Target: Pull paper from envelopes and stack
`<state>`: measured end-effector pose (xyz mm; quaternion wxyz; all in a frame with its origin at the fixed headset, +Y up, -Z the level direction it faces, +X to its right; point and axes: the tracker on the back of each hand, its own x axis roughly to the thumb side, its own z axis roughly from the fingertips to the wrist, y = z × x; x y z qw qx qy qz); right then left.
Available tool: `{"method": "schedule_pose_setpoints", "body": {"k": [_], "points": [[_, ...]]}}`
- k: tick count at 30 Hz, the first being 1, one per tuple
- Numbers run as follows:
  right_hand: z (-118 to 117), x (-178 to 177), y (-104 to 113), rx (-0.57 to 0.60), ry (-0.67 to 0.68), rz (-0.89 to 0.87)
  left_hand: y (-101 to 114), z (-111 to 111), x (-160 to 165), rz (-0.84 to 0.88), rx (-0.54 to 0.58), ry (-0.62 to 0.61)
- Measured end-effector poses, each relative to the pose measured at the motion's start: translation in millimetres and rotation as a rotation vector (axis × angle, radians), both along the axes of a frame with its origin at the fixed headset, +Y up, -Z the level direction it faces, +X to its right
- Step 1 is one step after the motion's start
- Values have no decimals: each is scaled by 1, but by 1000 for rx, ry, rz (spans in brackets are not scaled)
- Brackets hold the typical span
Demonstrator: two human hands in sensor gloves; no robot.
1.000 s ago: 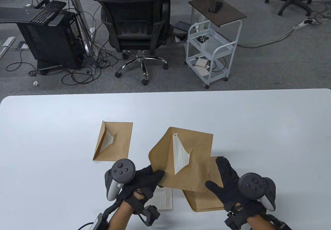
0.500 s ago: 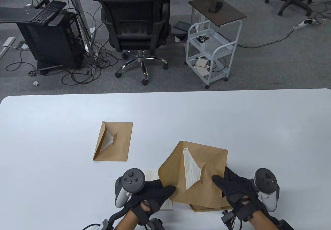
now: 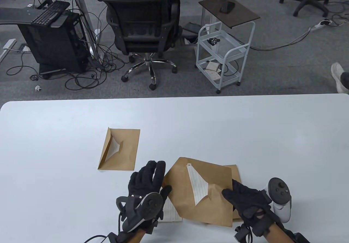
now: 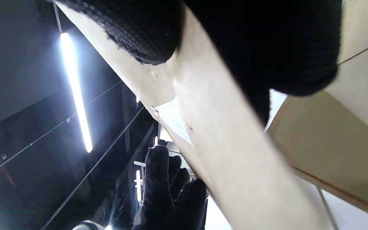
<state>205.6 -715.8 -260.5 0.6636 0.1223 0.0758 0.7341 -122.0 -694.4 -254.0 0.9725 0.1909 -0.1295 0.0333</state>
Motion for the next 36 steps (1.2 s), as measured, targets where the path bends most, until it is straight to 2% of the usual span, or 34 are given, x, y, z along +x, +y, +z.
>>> {"method": "schedule_pose_setpoints", "body": {"k": [2,3,6,8,10,16,21,23,27,29,33,36], "points": [[0,0,-3,-30,10,-52,-1,6,13,-170,76,-46],[0,0,-4,-41,17,-71,-2,8,17,-201,83,-59],[0,-2,-8,-88,62,-123,-7,12,30,-188,1,-172],[0,-4,-11,-108,67,-137,-8,12,35,-110,-98,-257],[-1,-5,-14,-115,86,-133,-9,11,35,71,-210,-245],[-3,-6,-16,-137,91,-183,-14,-1,21,369,-401,-251],[-2,-16,-16,-147,233,-272,-23,-5,19,650,-593,-301],[0,-20,-16,-133,263,-255,-27,-6,21,772,-678,-345],[1,-27,-16,-132,351,-258,-35,-7,22,1013,-827,-339],[2,-28,-16,-141,349,-248,-38,-7,21,1063,-851,-324],[2,-30,-14,-104,361,-175,-33,-7,18,975,-759,-268],[3,-30,-13,-99,350,-156,-31,-5,18,963,-745,-259]]}}
